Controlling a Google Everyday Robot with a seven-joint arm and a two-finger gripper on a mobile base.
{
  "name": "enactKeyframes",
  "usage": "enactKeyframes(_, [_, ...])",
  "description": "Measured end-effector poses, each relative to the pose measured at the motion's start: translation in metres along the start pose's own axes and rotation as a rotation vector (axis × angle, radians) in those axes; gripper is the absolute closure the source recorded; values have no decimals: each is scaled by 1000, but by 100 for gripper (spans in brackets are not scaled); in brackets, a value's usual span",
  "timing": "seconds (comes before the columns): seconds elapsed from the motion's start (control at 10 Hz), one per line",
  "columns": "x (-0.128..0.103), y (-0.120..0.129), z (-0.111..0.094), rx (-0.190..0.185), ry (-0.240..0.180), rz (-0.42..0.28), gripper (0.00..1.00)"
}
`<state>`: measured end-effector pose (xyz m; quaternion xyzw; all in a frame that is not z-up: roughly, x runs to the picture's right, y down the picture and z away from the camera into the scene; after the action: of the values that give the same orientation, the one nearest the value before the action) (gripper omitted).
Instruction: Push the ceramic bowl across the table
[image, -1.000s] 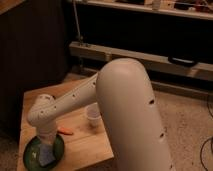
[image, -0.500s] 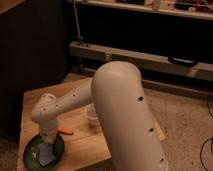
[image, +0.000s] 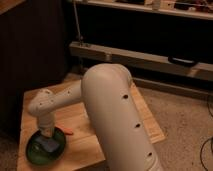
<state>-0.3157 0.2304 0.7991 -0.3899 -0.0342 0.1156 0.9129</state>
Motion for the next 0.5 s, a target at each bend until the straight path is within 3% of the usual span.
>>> enactKeyframes(0.5, [-8,-53,4,31,23,30,96])
